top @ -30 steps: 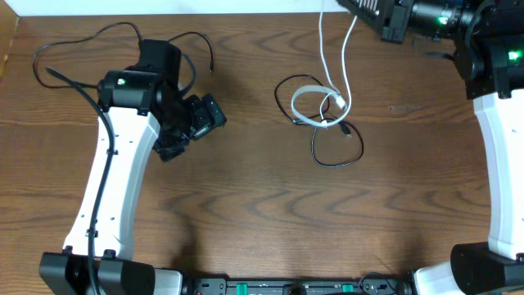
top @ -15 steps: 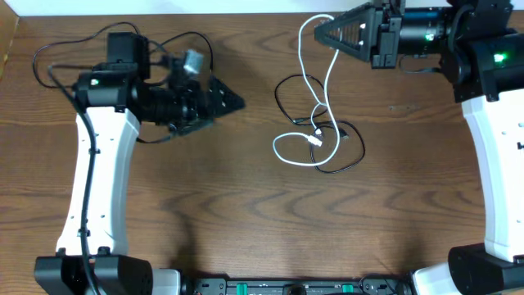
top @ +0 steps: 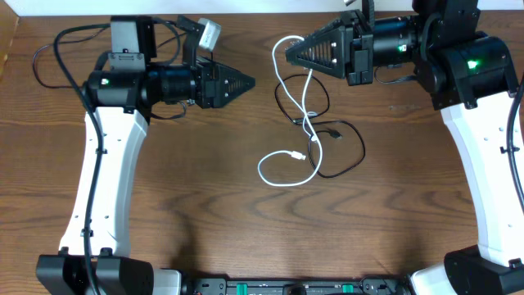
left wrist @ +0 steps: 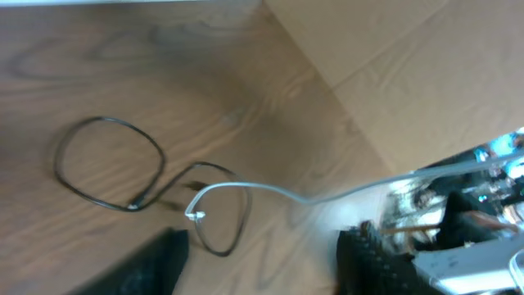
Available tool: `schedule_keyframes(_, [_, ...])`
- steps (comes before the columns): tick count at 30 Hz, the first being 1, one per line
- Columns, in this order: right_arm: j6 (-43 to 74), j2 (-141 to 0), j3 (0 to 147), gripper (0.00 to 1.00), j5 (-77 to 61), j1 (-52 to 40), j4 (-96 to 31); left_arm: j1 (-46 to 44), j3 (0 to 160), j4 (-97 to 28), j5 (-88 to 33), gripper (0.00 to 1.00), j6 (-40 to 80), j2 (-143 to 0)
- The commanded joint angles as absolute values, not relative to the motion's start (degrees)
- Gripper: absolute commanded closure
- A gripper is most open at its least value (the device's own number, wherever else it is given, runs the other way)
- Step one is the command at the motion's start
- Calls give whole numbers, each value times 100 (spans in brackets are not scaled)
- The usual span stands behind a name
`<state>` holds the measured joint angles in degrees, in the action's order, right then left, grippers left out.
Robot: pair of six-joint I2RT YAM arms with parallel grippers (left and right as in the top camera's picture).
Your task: Untangle cables
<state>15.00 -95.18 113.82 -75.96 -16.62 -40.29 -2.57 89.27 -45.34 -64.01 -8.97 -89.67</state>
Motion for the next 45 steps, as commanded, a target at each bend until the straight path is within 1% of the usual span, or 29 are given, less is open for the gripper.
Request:
schedule_keyframes(1, [1470, -9437, 11426, 99, -7710, -1693, -3889, -526, 8936, -4528, -6539, 20, -895, -8941])
schedule_keyframes(10, [2053, -9437, 11426, 99, -7699, -1693, -3393, -1090, 8936, -4032, -6541, 20, -897, -8941])
schedule_keyframes(17, [2292, -9437, 11426, 99, -7516, -1686, -3387, -1299, 8936, -3642, -6539, 20, -895, -8941])
schedule_keyframes(20, [2318, -9437, 11426, 99, -7540, -1688, -3387, -1295, 8936, -3586, -6536, 27, -893, -8941])
schedule_keyframes(21, [2318, -9437, 11426, 99, -7540, -1688, -3387, -1295, 8936, -3586, -6539, 28, -893, -8941])
schedule_keyframes(23, [2318, -9437, 11426, 99, -7540, -1688, -3387, -1295, 8936, -3583, -6539, 36, -893, -8941])
schedule_keyframes(24, [2318, -9437, 11426, 99, -7540, -1688, -3387, -1295, 8936, -3586, -6539, 44, -893, -8941])
schedule_keyframes(25, [2318, -9437, 11426, 99, -7540, -1688, -3387, -1295, 8936, -3586, -6541, 45, -891, -8941])
schedule_keyframes(33, [2316, -9437, 11426, 99, -7537, -1688, -3385, -1293, 8936, -3505, -6901, 45, -893, -8941])
schedule_keyframes(34, [2318, -9437, 11426, 99, -7540, -1688, -3387, -1293, 8936, -3507, -6901, 46, -893, -8943])
schedule_keyframes(36, [2318, -9437, 11426, 99, -7540, -1688, -3387, -1295, 8936, -3507, -6901, 52, -893, -8943])
schedule_keyframes(37, [2318, -9437, 11426, 99, -7540, -1688, -3387, -1295, 8936, -3505, -6901, 59, -893, -8943])
schedule_keyframes(38, [2318, -9437, 11426, 99, -7540, -1688, -3385, -1295, 8936, -3507, -6901, 61, -893, -8943])
schedule_keyframes(45, [2320, -9437, 11426, 99, -7540, -1680, -3385, -1295, 8936, -3612, -6899, 61, -893, -8943])
